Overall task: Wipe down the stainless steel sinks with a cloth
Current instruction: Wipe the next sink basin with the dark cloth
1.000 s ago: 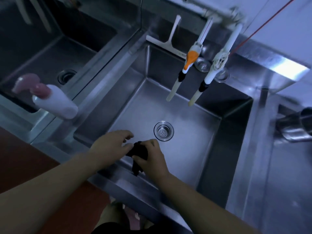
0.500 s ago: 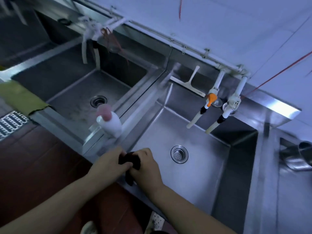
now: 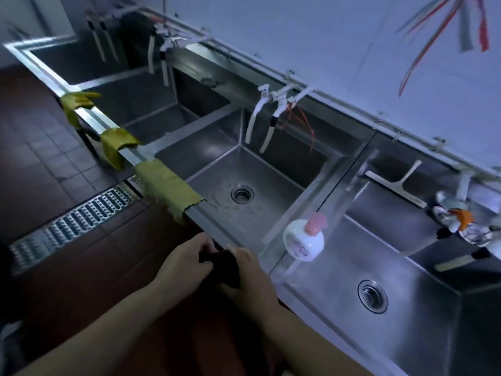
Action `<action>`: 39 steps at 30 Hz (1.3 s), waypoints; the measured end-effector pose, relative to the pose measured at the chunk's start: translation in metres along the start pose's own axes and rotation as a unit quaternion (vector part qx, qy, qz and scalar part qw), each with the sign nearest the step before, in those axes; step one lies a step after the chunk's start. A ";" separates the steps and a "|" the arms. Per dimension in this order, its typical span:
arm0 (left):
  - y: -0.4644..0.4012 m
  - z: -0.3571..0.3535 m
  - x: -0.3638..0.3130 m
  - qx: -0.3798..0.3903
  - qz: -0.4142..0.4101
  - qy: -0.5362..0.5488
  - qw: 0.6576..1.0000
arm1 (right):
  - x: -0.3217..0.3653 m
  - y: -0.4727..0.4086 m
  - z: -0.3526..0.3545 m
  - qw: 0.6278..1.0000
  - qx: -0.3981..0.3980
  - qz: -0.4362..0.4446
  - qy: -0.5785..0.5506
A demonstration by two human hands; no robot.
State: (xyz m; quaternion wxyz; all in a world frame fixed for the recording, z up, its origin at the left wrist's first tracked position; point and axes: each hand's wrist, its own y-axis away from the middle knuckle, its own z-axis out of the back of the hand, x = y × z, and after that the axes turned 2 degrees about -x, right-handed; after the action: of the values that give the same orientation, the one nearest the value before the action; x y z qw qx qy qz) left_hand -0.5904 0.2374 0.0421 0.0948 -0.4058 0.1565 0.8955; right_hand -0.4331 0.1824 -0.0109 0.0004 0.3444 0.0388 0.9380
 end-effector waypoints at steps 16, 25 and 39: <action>-0.165 0.098 0.011 -0.048 -0.059 -0.118 0.990 | 0.027 -0.184 -0.003 0.968 -0.094 -0.107 -0.206; -0.296 0.143 0.018 -0.082 -0.020 -0.151 0.985 | 0.025 -0.322 0.022 0.929 -0.127 -0.150 -0.313; -0.474 0.111 0.137 0.154 -0.053 -0.275 0.948 | -0.044 -0.444 -0.066 0.959 -0.053 -0.273 -0.061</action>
State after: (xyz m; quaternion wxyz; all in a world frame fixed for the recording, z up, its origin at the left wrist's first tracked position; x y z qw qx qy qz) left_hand -0.6166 0.7252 -0.0892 0.2425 -0.1320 0.2390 0.9309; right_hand -0.4537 0.6192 -0.1217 0.2765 0.3768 0.0816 0.8803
